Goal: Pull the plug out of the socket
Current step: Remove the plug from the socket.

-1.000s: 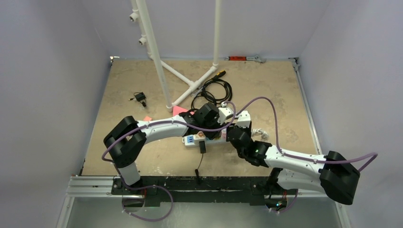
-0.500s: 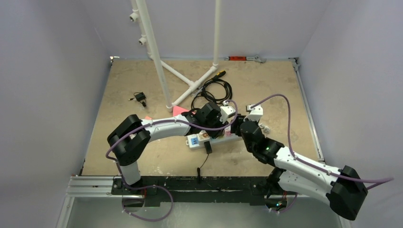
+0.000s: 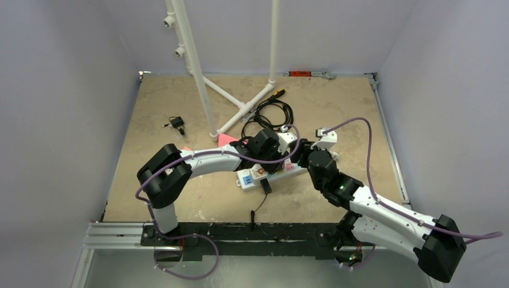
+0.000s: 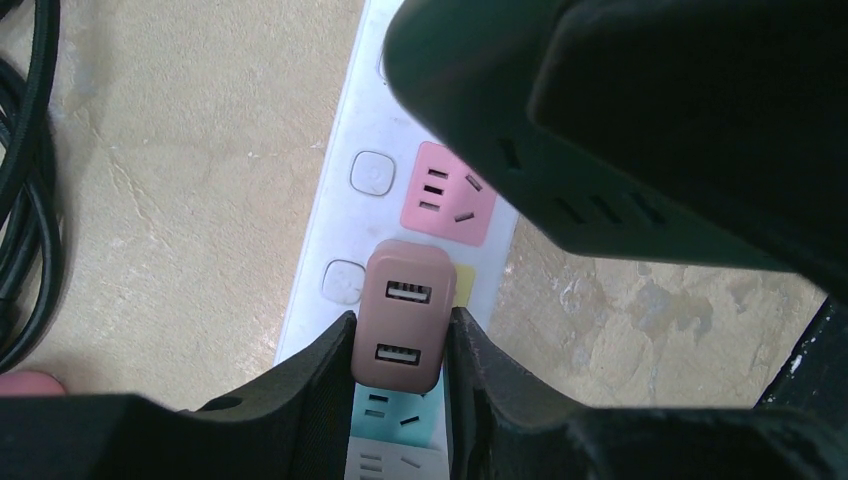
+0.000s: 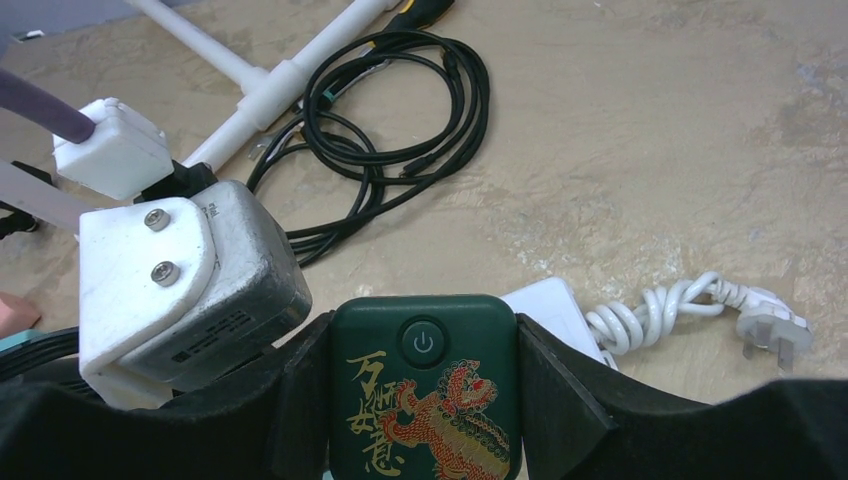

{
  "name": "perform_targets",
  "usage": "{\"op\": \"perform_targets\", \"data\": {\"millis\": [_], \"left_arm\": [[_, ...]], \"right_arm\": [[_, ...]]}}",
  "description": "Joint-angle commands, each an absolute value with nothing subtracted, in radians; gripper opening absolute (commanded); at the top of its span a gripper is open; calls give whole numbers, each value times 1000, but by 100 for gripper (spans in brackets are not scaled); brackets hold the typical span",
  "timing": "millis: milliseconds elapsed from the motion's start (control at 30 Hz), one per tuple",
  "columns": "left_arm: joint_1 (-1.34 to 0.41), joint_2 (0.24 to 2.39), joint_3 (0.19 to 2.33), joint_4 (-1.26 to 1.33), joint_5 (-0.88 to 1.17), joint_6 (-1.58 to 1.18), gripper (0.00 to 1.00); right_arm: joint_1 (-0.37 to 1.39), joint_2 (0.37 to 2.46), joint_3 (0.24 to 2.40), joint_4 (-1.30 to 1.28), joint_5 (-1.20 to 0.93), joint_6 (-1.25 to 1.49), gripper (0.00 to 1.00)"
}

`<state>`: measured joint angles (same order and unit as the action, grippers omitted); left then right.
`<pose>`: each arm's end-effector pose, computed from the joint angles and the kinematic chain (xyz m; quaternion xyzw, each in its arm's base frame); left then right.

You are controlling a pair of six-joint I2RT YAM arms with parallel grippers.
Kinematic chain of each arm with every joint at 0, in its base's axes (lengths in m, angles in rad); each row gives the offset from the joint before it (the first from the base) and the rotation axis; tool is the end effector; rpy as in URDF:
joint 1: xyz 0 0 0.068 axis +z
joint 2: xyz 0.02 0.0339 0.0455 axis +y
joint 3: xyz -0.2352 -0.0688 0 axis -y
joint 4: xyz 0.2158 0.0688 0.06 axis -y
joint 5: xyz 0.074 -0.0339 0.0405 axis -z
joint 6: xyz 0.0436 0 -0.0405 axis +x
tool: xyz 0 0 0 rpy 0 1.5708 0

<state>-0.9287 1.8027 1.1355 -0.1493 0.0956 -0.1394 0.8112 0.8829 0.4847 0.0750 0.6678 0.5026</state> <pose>0.2129 -0.2917 0.1704 0.3733 0.8505 -0.2255 0.2940 0.1542 0.1232 0.2325 0.0713 0.7872 0.1264 0.5995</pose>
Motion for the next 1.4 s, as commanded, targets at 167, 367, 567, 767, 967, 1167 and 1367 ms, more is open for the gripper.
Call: {"op": "perform_targets", "data": {"millis": [167, 367, 567, 767, 967, 1167, 1367], "left_arm": [[-924, 1859, 1060, -274, -18, -253, 0], [-939, 1872, 1081, -216, -35, -287, 0], [-952, 1929, 1151, -165, -5, -299, 1], [-953, 1917, 1185, -161, 45, -266, 57], [-953, 1780, 1190, -172, 33, -240, 98], [-941, 1595, 1160, -168, 38, -182, 99], [-845, 1449, 1139, -147, 64, -176, 99]], "right_arm": [[756, 885, 579, 2, 760, 575, 0], [599, 828, 591, -72, 701, 601, 0], [565, 761, 559, -73, 634, 612, 0], [565, 705, 564, -111, 524, 571, 0], [566, 633, 581, -170, 456, 567, 0], [566, 644, 602, -161, 360, 519, 0], [569, 687, 583, -75, 218, 521, 0]]}}
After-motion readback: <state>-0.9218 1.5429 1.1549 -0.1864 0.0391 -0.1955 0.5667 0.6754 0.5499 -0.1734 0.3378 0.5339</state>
